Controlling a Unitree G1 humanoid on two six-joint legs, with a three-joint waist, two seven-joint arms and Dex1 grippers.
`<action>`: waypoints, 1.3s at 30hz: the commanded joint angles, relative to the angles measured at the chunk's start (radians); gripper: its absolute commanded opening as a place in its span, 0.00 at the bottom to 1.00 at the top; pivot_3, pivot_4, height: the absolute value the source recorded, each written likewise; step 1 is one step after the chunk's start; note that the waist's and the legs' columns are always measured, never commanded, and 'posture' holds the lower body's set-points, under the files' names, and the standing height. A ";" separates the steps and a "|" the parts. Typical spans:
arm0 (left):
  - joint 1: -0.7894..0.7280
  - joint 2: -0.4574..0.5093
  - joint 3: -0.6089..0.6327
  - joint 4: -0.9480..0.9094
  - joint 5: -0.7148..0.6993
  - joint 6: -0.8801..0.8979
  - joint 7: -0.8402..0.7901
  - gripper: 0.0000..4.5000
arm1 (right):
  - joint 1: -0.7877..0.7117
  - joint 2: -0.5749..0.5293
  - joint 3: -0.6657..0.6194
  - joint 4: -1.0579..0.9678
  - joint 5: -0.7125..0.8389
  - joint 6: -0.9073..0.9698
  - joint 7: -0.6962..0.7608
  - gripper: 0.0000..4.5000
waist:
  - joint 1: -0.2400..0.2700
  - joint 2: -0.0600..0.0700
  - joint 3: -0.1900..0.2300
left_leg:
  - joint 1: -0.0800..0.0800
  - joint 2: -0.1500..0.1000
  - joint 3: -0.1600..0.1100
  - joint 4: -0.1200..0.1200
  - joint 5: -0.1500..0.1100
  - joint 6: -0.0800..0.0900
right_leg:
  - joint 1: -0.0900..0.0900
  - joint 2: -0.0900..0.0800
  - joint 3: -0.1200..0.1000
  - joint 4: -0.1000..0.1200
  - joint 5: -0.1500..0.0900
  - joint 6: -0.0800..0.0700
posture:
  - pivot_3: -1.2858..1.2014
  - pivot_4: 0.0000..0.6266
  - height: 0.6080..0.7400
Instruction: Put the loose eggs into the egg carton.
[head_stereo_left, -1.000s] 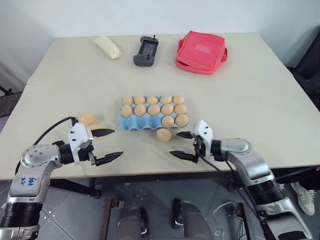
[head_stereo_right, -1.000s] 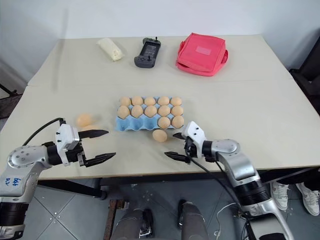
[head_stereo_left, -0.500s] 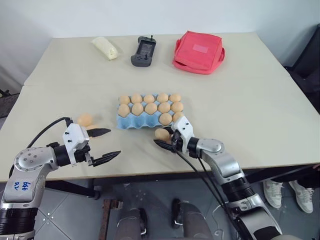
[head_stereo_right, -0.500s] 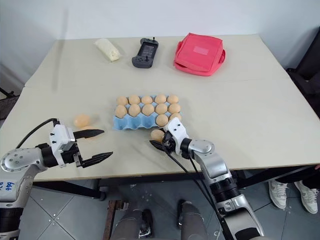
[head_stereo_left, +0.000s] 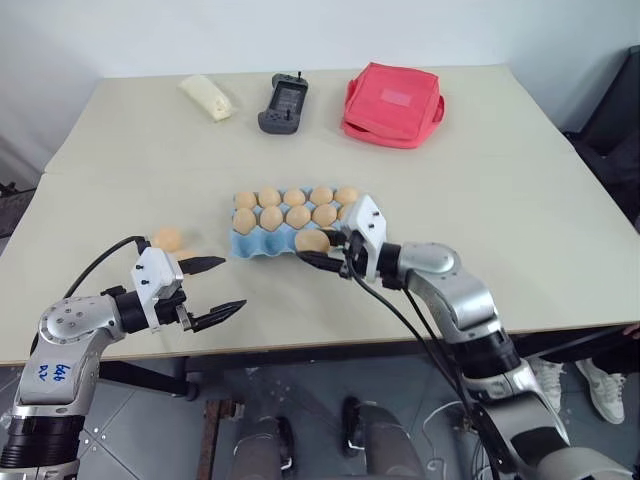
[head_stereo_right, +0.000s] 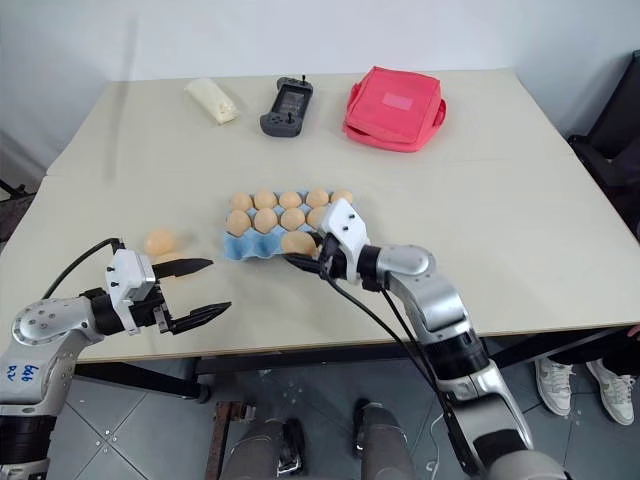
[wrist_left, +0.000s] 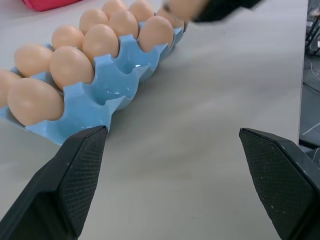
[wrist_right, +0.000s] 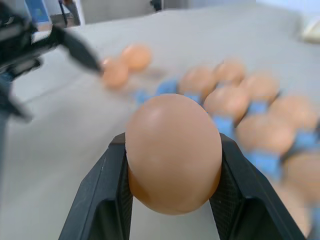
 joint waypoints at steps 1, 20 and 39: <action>0.008 -0.002 0.016 -0.011 -0.002 -0.015 0.015 1.00 | -0.072 0.009 -0.010 0.142 -0.048 -0.107 -0.007 0.37 | 0.000 0.000 0.000 | 0.000 0.000 0.000 0.000 0.000 0.000 | 0.000 0.000 0.000 0.000 0.000 0.000 | 0.52 0.24 1.00; 0.137 -0.011 0.196 -0.008 -0.065 0.010 0.103 1.00 | 0.039 -0.132 -0.093 0.046 0.037 -0.271 0.214 0.99 | -0.013 0.000 0.000 | 0.000 0.007 0.003 0.001 -0.003 -0.005 | -0.001 0.008 0.003 -0.002 -0.001 -0.002 | 0.52 0.24 1.00; 0.297 -0.110 0.368 0.115 -0.021 -0.126 0.252 1.00 | 0.188 -0.283 -0.192 0.015 0.162 -0.336 0.409 0.99 | 0.001 -0.001 -0.001 | 0.002 0.011 0.002 0.000 -0.005 -0.009 | -0.001 0.011 0.001 -0.001 -0.005 -0.010 | 0.52 0.24 1.00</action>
